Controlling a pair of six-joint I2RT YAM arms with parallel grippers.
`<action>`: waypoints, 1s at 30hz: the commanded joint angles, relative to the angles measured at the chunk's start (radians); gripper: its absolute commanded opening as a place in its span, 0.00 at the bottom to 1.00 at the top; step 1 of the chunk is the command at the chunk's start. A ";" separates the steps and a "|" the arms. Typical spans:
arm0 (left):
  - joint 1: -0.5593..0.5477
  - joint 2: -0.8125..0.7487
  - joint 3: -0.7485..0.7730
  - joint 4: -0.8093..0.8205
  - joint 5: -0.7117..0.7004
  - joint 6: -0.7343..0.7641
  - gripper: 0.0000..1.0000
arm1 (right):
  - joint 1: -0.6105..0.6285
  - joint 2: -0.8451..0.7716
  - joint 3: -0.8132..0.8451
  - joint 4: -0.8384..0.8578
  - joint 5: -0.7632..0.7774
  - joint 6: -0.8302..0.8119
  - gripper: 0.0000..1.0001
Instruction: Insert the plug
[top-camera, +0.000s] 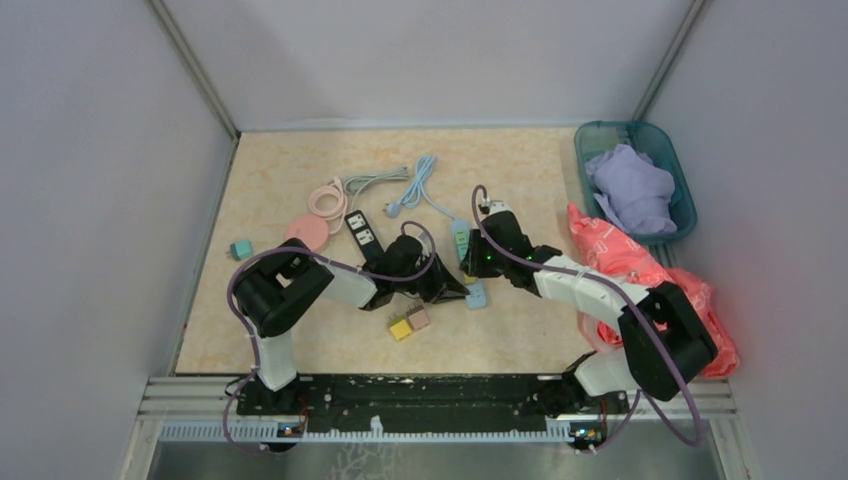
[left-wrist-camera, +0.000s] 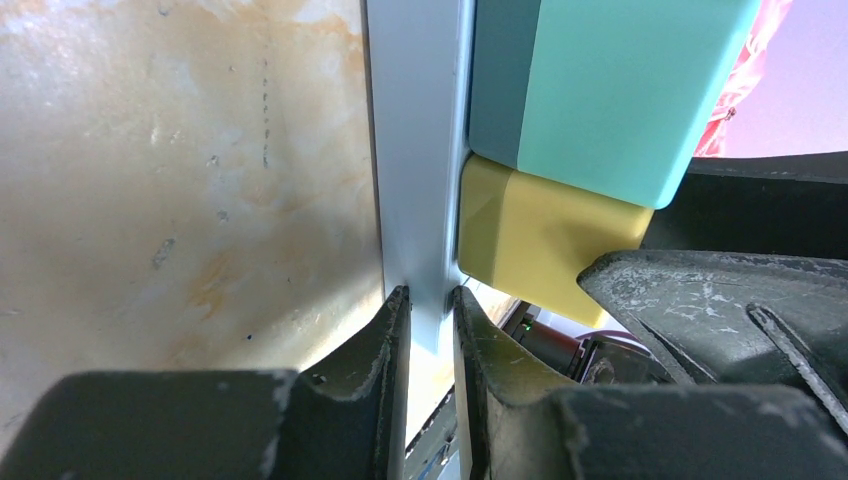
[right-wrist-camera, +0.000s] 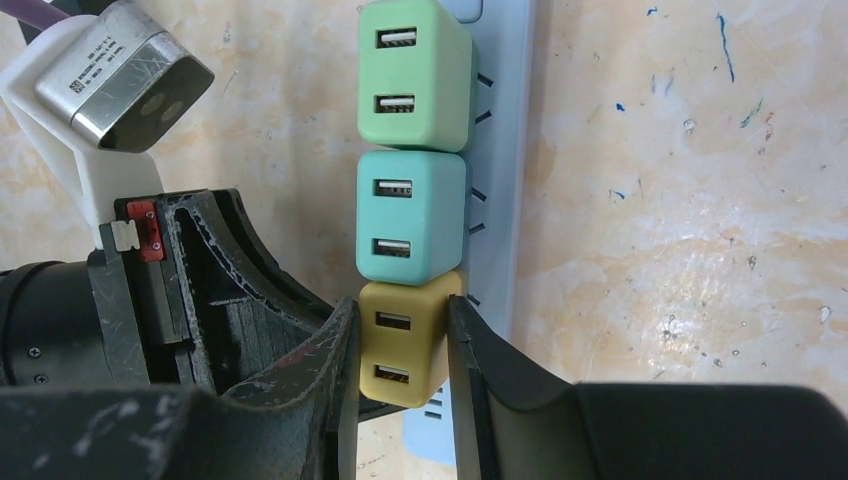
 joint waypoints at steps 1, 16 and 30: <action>-0.037 0.038 0.012 -0.094 -0.011 0.036 0.24 | 0.025 0.129 -0.044 -0.211 0.091 -0.042 0.00; -0.040 0.038 0.017 -0.106 -0.016 0.044 0.25 | 0.096 0.018 0.173 -0.307 0.126 -0.088 0.33; -0.041 0.039 0.016 -0.100 -0.016 0.045 0.25 | 0.112 0.041 0.252 -0.360 0.138 -0.092 0.46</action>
